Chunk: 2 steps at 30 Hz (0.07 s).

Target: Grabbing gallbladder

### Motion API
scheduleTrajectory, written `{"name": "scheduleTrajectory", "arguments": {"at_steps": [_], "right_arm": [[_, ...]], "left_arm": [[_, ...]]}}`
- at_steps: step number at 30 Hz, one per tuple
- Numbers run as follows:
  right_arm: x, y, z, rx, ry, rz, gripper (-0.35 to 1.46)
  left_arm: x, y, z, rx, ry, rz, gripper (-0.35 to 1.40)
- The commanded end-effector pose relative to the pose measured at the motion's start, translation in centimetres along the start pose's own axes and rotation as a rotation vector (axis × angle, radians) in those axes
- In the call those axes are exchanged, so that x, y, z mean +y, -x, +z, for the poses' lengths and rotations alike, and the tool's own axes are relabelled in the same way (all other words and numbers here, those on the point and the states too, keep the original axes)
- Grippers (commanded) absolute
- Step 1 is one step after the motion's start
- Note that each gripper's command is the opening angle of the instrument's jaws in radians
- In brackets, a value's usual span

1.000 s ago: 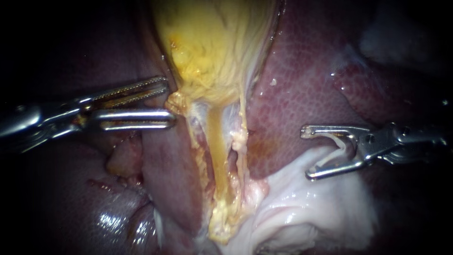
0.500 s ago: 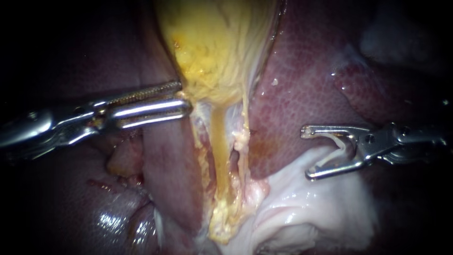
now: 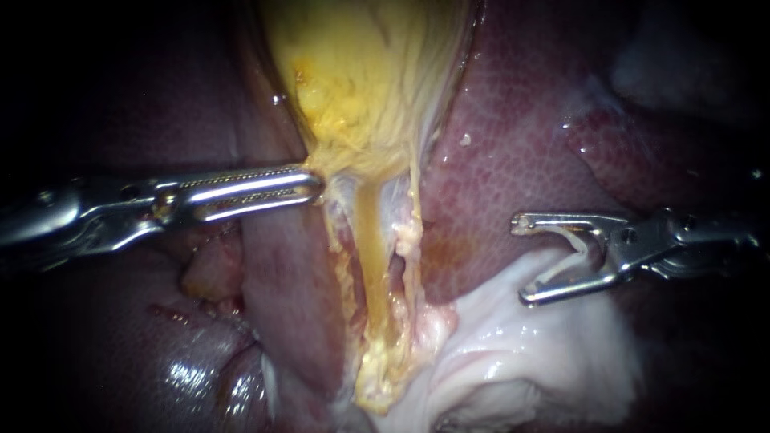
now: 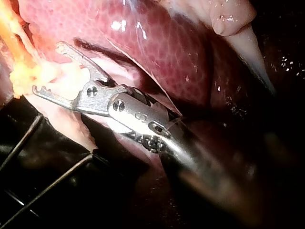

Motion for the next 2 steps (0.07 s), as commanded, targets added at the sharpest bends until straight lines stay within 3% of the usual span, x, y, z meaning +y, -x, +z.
{"name": "scheduleTrajectory", "arguments": {"at_steps": [1, 2], "right_arm": [[0.00, 0.00, 0.00, 0.000, 0.000, 0.000, 0.60], [0.00, 0.00, 0.00, 0.000, 0.000, 0.000, 0.60]], "left_arm": [[0.00, 0.00, -0.01, 0.000, 0.000, 0.000, -0.35], [0.01, 0.01, -0.01, 0.003, 0.000, 0.000, -0.35]]}}
